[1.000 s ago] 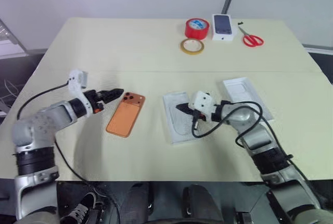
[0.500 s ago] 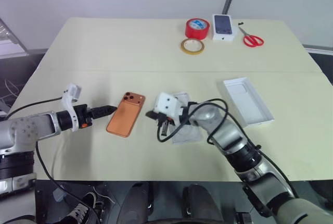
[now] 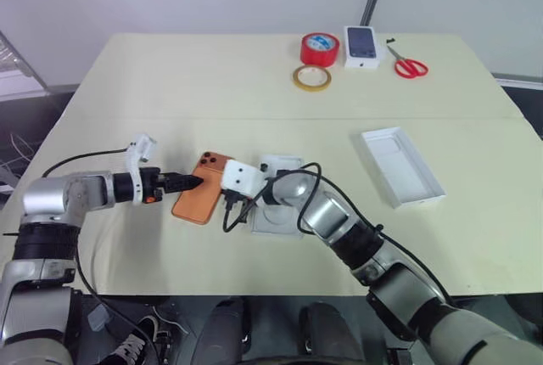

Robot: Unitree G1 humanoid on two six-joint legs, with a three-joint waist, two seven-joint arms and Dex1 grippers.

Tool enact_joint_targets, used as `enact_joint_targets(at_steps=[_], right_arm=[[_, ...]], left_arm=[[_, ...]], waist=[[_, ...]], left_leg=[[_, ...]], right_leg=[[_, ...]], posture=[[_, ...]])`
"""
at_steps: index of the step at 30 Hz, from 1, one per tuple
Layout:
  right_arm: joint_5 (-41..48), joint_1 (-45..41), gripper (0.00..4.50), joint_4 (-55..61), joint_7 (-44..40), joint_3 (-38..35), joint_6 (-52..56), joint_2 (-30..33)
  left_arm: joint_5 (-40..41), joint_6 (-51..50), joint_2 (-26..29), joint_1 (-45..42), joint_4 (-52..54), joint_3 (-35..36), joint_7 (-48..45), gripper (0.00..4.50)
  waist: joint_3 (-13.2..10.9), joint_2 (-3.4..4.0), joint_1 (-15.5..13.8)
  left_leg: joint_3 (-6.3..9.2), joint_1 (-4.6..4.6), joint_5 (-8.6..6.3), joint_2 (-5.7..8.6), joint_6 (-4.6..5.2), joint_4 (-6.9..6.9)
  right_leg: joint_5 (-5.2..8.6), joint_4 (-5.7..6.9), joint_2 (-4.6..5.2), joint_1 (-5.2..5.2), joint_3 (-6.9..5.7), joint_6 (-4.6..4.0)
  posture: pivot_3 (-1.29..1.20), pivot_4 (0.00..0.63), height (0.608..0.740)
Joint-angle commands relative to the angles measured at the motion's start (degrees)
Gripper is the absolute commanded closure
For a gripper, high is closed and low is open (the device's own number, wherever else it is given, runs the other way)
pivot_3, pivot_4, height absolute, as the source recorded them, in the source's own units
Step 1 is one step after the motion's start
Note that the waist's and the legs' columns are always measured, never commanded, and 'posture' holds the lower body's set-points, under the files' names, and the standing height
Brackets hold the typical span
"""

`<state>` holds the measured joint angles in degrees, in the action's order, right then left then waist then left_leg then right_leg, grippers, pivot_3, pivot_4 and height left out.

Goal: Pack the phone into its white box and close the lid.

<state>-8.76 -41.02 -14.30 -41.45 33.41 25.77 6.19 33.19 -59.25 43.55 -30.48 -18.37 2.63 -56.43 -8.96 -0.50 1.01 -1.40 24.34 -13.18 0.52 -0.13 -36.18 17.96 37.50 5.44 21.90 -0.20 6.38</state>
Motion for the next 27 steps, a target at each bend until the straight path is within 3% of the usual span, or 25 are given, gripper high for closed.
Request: enact_joint_targets(at_steps=[1, 8, 14, 17, 21, 23, 24, 27], right_arm=[[-0.48, -0.35, 4.44, -1.04, 0.63, -0.67, -0.69, -0.88], [-0.89, 0.02, 4.44, -0.76, 0.35, -0.76, -1.58, -0.61], [-1.51, 0.29, 4.44, -1.10, -0.02, -0.72, -1.97, -0.16], [-1.69, 0.61, 4.50, -0.90, -0.04, -0.63, -2.18, -0.01], [-1.73, 0.84, 4.50, -0.81, 0.15, -0.84, -2.45, -0.05], [-1.63, 0.81, 4.50, -0.74, 0.10, -1.09, -2.53, 0.03], [-1.57, 0.79, 4.50, -0.61, 0.10, -1.25, -2.59, 0.10], [-0.79, 1.19, 4.50, 0.67, -0.32, -2.17, -3.58, 0.51]], left_arm=[[-0.84, -4.77, -2.67, 3.61, 0.66, -7.21, -1.86, 0.57], [1.95, -10.29, -5.75, 1.67, 0.51, -3.25, -1.07, 0.57], [0.02, -8.37, -5.38, 0.47, -2.39, -0.31, 0.76, 0.57], [0.31, -8.63, -4.82, 0.93, -3.43, 0.45, 0.31, 1.35], [0.95, -9.87, -4.64, 2.19, -2.64, 0.53, 0.08, 3.49], [1.57, -10.90, -4.98, 2.54, -2.56, 1.01, 0.47, 4.30], [2.18, -11.47, -5.21, 2.45, -2.67, 1.94, 0.87, 4.49], [4.10, -14.98, -6.74, 0.21, -5.31, 7.32, 4.06, 4.49]], waist=[[0.12, 0.08, 0.04], [0.32, 0.25, -0.20], [0.33, 0.24, -0.33], [0.32, 0.23, -0.06], [0.32, 0.23, 0.15], [0.34, 0.21, 0.06], [0.35, 0.22, 0.13], [0.34, 0.22, 0.06]], left_leg=[[0.00, 0.00, 0.00, 0.00, 0.00, 0.00], [0.00, -0.03, -0.03, 0.01, 0.05, -0.02], [0.00, -0.03, -0.03, 0.02, 0.06, -0.04], [0.01, -0.03, -0.03, 0.02, 0.06, -0.04], [-0.01, 0.02, -0.03, 0.01, 0.07, 0.01], [-0.01, 0.00, -0.03, 0.01, 0.07, 0.00], [-0.01, -0.06, -0.03, 0.01, 0.06, 0.00], [0.00, -0.27, -0.03, 0.00, 0.06, 0.02]], right_leg=[[0.00, 0.00, 0.00, -0.01, 0.00, 0.00], [0.00, -0.01, 0.01, -0.06, 0.00, 0.00], [0.00, -0.01, 0.01, -0.08, -0.02, 0.01], [0.00, -0.01, 0.01, -0.09, -0.02, 0.01], [0.00, -0.01, 0.00, -0.02, -0.02, 0.01], [0.00, -0.01, 0.00, -0.04, -0.02, 0.01], [0.00, -0.01, 0.01, -0.10, -0.03, 0.01], [0.00, -0.01, 0.01, -0.26, -0.01, 0.00]], posture=[[0.00, 0.150, 0.728], [0.00, 0.150, 0.728], [0.00, 0.150, 0.728], [0.00, 0.150, 0.728], [0.00, 0.150, 0.728], [0.00, 0.150, 0.728], [0.00, 0.150, 0.728], [0.00, 0.150, 0.728]])
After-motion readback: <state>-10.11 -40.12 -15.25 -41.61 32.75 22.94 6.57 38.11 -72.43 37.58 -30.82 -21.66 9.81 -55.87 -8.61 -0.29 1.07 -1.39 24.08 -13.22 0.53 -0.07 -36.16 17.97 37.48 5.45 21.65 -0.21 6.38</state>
